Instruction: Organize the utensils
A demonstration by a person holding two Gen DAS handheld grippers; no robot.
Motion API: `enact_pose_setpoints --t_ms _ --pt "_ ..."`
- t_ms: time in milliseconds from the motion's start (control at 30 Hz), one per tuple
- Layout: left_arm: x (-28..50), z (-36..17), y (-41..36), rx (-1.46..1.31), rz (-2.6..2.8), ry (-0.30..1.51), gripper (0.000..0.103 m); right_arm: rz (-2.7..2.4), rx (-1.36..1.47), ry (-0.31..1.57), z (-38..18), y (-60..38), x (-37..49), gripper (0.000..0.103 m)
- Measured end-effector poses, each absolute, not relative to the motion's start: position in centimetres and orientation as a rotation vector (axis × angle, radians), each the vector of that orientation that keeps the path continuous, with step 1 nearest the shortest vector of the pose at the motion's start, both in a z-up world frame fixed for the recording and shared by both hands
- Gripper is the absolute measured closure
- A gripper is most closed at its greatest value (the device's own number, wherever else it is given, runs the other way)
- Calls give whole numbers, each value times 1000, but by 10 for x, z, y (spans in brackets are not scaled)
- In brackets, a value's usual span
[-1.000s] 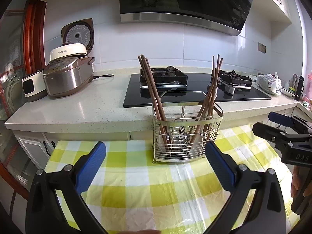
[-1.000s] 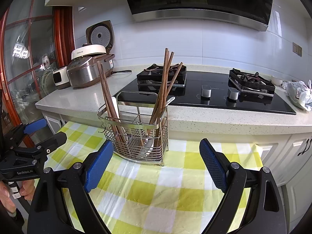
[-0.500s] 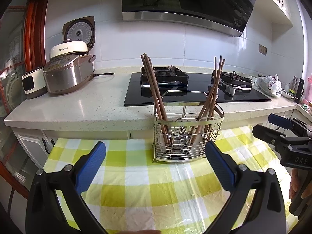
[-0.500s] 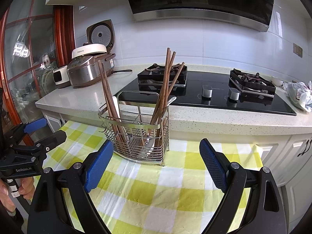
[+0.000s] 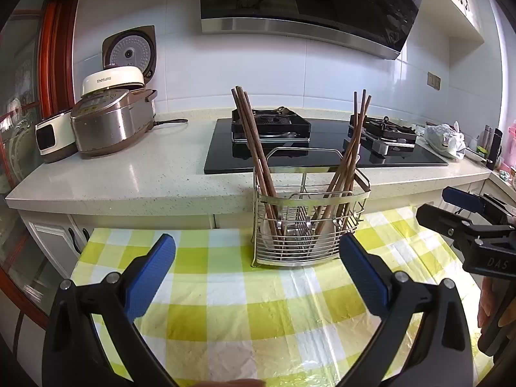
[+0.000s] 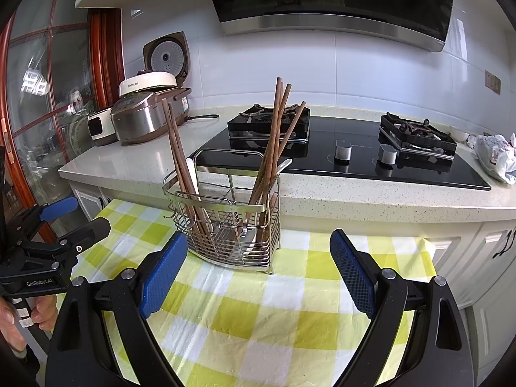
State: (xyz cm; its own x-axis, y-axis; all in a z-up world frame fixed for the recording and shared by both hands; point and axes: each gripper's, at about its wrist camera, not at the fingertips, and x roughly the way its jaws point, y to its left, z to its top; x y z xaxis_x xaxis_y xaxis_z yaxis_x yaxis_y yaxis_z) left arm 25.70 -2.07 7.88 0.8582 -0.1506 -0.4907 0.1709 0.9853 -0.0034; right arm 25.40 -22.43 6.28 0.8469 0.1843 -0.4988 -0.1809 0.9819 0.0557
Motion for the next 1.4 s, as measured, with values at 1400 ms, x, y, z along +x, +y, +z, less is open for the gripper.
enact_pose_setpoints --t_ms 1400 --pt "254 84 -22 46 -167 488 5 212 3 517 62 -221 253 19"
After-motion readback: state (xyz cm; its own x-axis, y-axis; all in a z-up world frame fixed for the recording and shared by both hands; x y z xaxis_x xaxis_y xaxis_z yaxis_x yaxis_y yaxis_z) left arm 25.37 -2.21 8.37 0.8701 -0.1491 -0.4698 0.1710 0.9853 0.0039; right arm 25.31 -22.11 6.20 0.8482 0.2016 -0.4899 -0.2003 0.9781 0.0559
